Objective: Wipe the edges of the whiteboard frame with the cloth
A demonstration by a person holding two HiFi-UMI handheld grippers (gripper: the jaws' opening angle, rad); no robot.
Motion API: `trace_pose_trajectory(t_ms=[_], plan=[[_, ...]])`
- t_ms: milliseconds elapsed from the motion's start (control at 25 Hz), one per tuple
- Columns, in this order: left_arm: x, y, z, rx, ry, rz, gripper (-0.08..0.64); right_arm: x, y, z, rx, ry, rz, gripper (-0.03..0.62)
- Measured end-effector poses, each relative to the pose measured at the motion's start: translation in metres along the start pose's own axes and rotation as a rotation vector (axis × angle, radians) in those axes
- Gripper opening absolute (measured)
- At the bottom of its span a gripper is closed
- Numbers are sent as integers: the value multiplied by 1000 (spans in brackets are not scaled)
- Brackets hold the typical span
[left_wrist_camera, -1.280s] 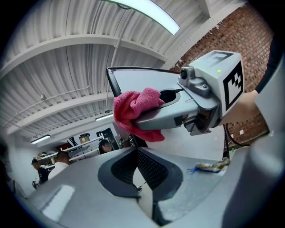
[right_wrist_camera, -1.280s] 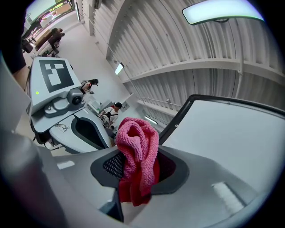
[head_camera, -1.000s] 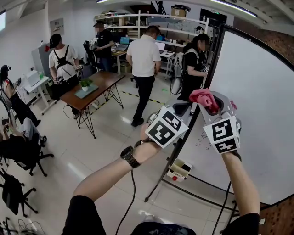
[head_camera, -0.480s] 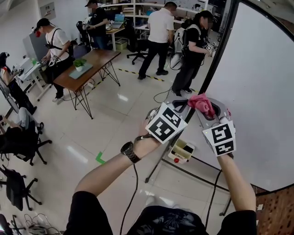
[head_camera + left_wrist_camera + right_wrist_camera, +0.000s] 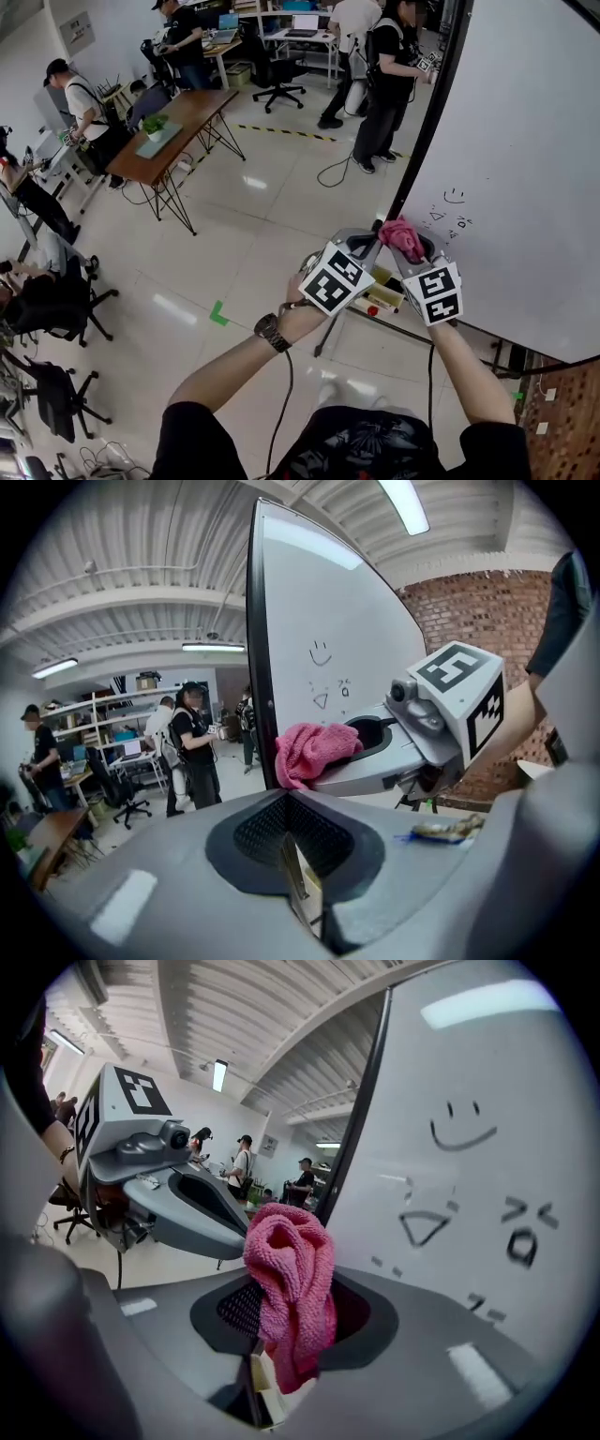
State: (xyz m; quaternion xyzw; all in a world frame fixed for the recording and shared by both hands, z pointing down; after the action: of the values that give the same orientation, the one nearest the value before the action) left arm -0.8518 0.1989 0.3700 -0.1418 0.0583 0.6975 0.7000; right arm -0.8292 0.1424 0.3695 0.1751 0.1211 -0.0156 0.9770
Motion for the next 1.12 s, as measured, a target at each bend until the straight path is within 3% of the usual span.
trace_pose_trajectory(t_ms=[200, 520, 640, 920, 1120], plan=[[-24, -11, 44, 112, 54, 16, 0, -18, 6, 65, -92, 109, -63, 133], [-46, -41, 99, 211, 88, 21, 0, -1, 10, 129, -179, 190, -51, 133], [-55, -59, 102, 208, 89, 47, 0, 16, 2, 146, -202, 213, -26, 133], [-81, -108, 119, 97, 156, 76, 0, 49, -10, 210, -308, 299, 72, 133], [-89, -141, 137, 152, 192, 86, 0, 53, 6, 259, -422, 335, 59, 133]])
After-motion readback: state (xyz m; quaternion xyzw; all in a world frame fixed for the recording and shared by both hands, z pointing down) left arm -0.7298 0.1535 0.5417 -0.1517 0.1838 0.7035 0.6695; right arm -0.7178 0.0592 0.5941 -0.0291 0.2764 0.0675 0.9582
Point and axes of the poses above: the fingertips, and each gripper's own axes: x backward along the fingers, y to its left, z out of its underside, the point moved 3 cm from there along x, backward along the fingers, and after that the axes turned 6 degrees about -y, right-handed, at the moved point
